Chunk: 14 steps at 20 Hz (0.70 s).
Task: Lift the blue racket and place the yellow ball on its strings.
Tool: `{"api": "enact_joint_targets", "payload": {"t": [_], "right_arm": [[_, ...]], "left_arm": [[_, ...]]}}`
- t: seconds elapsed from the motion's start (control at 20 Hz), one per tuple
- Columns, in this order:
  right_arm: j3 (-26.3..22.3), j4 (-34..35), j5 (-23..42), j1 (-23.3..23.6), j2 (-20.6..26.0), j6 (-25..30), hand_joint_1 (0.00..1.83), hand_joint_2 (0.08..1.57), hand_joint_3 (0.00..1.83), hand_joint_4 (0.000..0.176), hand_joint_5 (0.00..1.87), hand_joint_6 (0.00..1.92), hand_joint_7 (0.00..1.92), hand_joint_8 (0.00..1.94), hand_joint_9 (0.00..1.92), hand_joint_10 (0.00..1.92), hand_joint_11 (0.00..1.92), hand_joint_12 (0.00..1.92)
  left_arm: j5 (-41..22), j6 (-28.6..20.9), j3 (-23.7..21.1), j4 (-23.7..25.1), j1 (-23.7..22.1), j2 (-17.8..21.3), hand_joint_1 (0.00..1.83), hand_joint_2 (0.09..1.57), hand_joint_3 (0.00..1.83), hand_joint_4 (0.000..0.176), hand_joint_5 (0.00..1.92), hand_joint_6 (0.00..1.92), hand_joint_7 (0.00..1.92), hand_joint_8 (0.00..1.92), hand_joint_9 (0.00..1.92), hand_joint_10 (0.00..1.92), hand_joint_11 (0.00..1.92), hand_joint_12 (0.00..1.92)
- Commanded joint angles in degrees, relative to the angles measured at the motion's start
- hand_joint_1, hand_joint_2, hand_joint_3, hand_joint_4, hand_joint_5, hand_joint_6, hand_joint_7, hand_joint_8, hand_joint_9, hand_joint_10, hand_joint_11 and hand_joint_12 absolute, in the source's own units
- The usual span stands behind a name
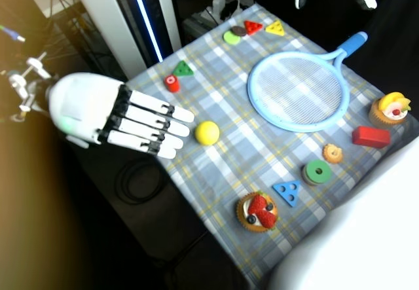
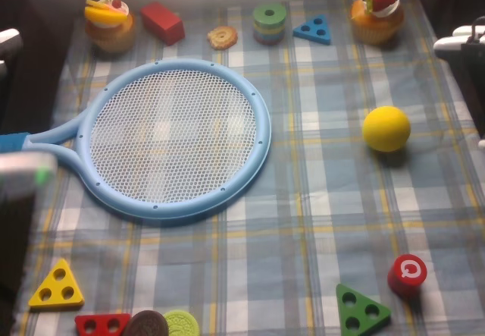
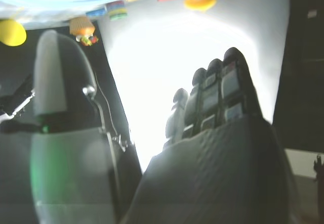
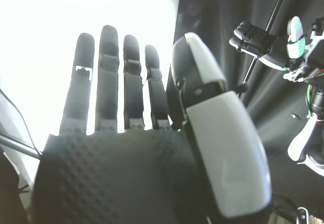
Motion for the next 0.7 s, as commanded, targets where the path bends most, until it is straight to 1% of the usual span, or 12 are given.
{"api": "enact_joint_targets", "payload": {"t": [0.0,0.05,0.1,0.15,0.25,0.3,0.35,0.45,0.5,0.55,0.6,0.65], "right_arm": [[0.26,1.29,6.93,0.35,0.08,0.08,0.86,1.07,0.00,0.075,0.38,0.00,0.41,0.00,0.41,0.00,0.15,0.70],[0.34,1.29,6.92,0.32,0.03,0.08,0.85,1.07,0.00,0.074,0.38,0.00,0.41,0.00,0.41,0.00,0.16,0.66],[0.45,1.29,6.91,0.31,-0.04,0.08,0.85,1.08,0.00,0.076,0.37,0.00,0.40,0.00,0.41,0.00,0.17,0.63],[0.52,1.28,6.90,0.31,-0.08,0.08,0.88,1.08,0.00,0.058,0.38,0.00,0.40,0.00,0.41,0.00,0.17,0.62],[0.58,1.28,6.86,0.30,-0.13,0.08,0.88,1.09,0.00,0.060,0.38,0.00,0.40,0.00,0.42,0.01,0.19,0.62],[0.58,1.27,6.72,0.30,-0.14,0.08,0.89,1.09,0.00,0.056,0.38,0.00,0.40,0.00,0.42,0.01,0.19,0.62],[0.59,1.26,6.60,0.30,-0.16,0.08,0.89,1.09,0.00,0.048,0.39,0.00,0.41,0.01,0.43,0.01,0.19,0.62],[0.69,1.23,6.23,0.30,-0.29,0.08,0.90,1.08,0.00,0.046,0.40,0.01,0.42,0.01,0.43,0.01,0.19,0.62],[0.74,1.22,6.08,0.30,-0.33,0.08,0.90,1.09,0.00,0.054,0.40,0.01,0.42,0.01,0.42,0.00,0.18,0.61],[0.77,1.21,5.98,0.30,-0.36,0.08,0.90,1.09,0.00,0.048,0.40,0.01,0.42,0.01,0.42,0.00,0.18,0.61],[0.80,1.19,5.91,0.30,-0.39,0.08,0.90,1.10,0.00,0.030,0.40,0.00,0.42,0.01,0.43,0.00,0.18,0.62],[0.90,1.15,5.74,0.30,-0.47,0.08,0.89,1.10,0.00,0.040,0.40,0.00,0.43,0.01,0.43,0.01,0.18,0.61]], "left_arm": [[-6.94,-0.37,0.42,-0.07,-0.08,0.27,0.52,0.96,0.03,0.174,0.12,0.02,0.25,0.00,0.28,0.03,0.00,0.89],[-6.80,-0.37,0.68,-0.40,0.35,0.40,0.54,0.96,0.02,0.176,0.11,0.01,0.24,0.00,0.27,0.02,0.00,0.86],[-6.49,-0.37,0.91,-0.70,0.63,0.51,0.58,0.95,0.01,0.171,0.11,0.01,0.23,0.00,0.27,0.01,0.00,0.85],[-5.92,-0.37,1.27,-1.09,0.73,0.51,0.58,0.95,0.01,0.171,0.12,0.01,0.24,0.00,0.27,0.01,0.00,0.87],[-4.12,-0.31,2.31,-2.11,0.73,0.37,0.58,0.94,0.00,0.176,0.13,0.00,0.24,0.00,0.27,0.01,0.00,0.85],[-2.21,0.46,3.36,-3.43,0.74,0.19,0.58,0.93,0.00,0.176,0.10,0.00,0.21,0.00,0.25,0.00,0.00,0.78],[-0.74,1.74,4.07,-4.60,0.74,0.09,0.61,0.91,0.00,0.176,0.09,0.00,0.18,0.00,0.22,0.00,0.00,0.71],[2.07,4.13,5.63,-7.05,0.77,-0.06,0.65,0.89,0.00,0.176,0.05,0.00,0.08,0.00,0.11,0.00,0.00,0.44],[2.91,4.21,6.33,-7.86,0.79,-0.12,0.66,0.89,0.00,0.176,0.02,0.01,0.04,0.01,0.06,0.01,0.00,0.22],[3.78,4.26,7.02,-8.46,0.81,-0.14,0.67,0.89,0.00,0.176,0.00,0.00,0.01,0.01,0.02,0.01,0.00,0.04],[4.48,4.57,7.53,-8.93,0.81,-0.16,0.73,0.87,0.00,0.176,0.00,0.00,0.00,0.00,0.00,0.00,0.00,0.01],[5.81,6.84,8.20,-10.17,0.80,-0.21,0.76,0.86,0.00,0.176,0.00,0.00,0.00,0.00,0.00,0.00,0.00,0.00]]}}
